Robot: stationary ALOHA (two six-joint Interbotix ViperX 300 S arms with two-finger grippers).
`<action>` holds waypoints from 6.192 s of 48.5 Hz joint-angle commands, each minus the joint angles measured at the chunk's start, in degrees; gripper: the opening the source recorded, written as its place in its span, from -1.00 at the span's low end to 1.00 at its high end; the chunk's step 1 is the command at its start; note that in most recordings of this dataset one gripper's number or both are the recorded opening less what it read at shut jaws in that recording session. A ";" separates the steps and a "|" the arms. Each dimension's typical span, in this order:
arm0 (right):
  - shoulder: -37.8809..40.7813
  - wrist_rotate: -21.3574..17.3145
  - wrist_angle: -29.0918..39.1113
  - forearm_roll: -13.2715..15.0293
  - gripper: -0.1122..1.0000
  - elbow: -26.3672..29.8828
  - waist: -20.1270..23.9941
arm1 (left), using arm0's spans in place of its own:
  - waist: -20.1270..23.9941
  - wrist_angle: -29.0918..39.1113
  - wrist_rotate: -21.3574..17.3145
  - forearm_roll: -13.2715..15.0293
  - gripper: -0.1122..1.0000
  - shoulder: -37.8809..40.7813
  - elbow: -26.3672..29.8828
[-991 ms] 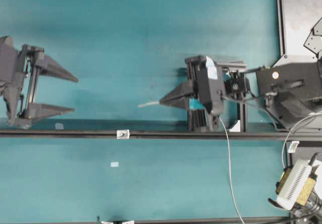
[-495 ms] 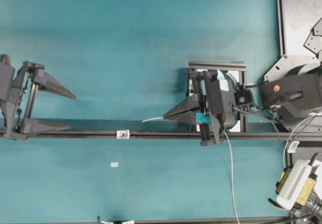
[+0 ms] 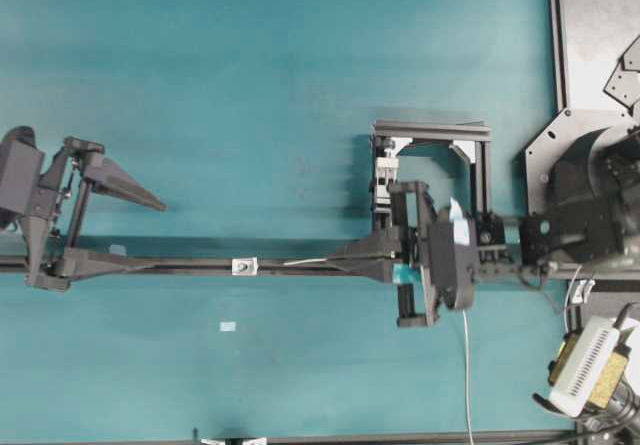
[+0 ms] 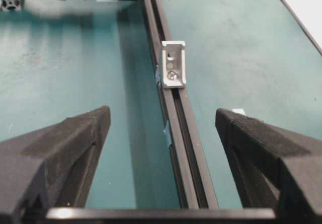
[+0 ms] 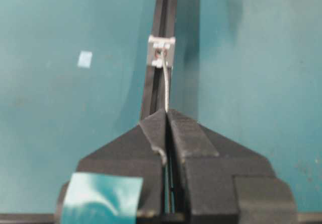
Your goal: Insert the wire into the hole on the right side and pull it with the left arm.
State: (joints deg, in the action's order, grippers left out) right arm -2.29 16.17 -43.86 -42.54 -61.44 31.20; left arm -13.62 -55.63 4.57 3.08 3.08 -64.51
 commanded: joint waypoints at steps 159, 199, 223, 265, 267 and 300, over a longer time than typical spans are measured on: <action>17.40 2.02 -17.05 -8.35 -0.75 8.44 5.27 | -1.14 -9.32 -0.35 0.00 0.51 13.01 8.70; 20.13 2.55 -17.05 -8.09 -0.75 11.51 3.43 | -1.49 -8.96 -0.53 0.00 0.51 13.01 9.05; 22.06 2.90 -17.05 -6.77 -0.75 14.24 1.93 | -1.58 -7.91 -0.62 -0.09 0.51 13.10 9.58; 22.59 3.08 -16.88 -5.62 -0.75 16.17 0.88 | -1.58 -3.08 0.00 0.00 0.51 13.10 11.34; 22.59 3.08 -16.88 -5.62 -0.75 16.17 0.79 | -1.58 -2.90 0.26 -0.09 0.51 13.10 11.43; 22.76 3.08 -16.79 -5.62 -0.75 16.26 0.62 | -1.49 4.39 5.54 0.00 0.50 13.10 15.73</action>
State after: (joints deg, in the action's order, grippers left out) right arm 21.09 19.16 -60.38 -48.34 -45.88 31.99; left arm -15.03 -51.15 9.93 2.99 16.88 -49.92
